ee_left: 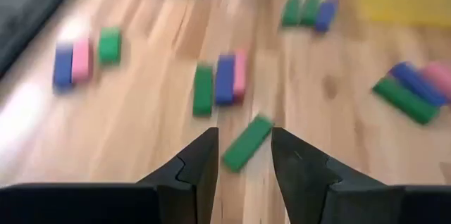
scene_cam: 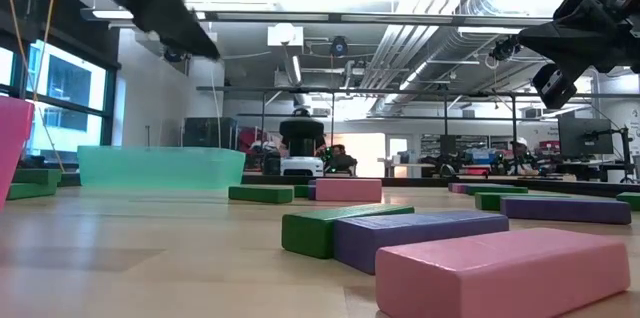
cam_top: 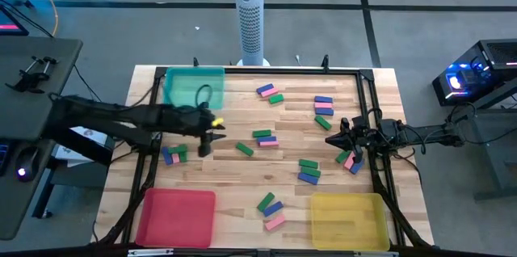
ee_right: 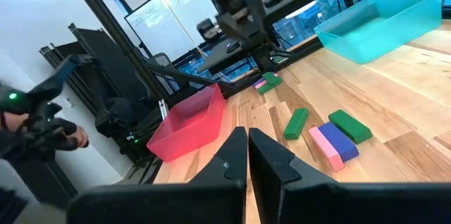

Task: Sort blocks
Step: Put the pink block into the green bin

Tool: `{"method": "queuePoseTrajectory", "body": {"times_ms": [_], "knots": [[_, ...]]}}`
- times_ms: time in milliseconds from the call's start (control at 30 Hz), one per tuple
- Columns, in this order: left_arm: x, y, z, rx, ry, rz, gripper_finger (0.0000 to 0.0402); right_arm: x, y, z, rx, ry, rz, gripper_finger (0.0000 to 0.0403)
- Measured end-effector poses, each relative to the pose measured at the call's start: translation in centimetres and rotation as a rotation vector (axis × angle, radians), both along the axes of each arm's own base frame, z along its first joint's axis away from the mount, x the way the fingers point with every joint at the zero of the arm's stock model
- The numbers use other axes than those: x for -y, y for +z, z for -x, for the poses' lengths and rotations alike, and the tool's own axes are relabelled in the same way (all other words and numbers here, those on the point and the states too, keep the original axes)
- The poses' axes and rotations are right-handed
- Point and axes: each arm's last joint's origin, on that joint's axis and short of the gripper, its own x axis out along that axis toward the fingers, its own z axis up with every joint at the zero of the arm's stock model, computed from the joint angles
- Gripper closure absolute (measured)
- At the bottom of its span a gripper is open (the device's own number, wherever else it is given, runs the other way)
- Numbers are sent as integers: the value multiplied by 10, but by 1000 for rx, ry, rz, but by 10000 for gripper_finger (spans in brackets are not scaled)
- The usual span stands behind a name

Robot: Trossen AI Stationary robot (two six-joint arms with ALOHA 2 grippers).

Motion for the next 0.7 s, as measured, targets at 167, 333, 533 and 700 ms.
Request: {"method": "queuePoseTrajectory", "body": {"times_ms": [167, 333, 533, 700], "knots": [[3, -8, -33, -118, -14, -4, 270, 0, 0, 0, 0, 0, 0, 403], [5, -20, -71, -126, -23, 1, 233, 0, 0, 0, 0, 0, 0, 403], [11, -39, -117, -39, -192, -3, 187, 0, 0, 0, 0, 0, 0, 403], [15, -59, -145, -24, -283, -125, 186, 0, 0, 0, 0, 0, 0, 403]]}}
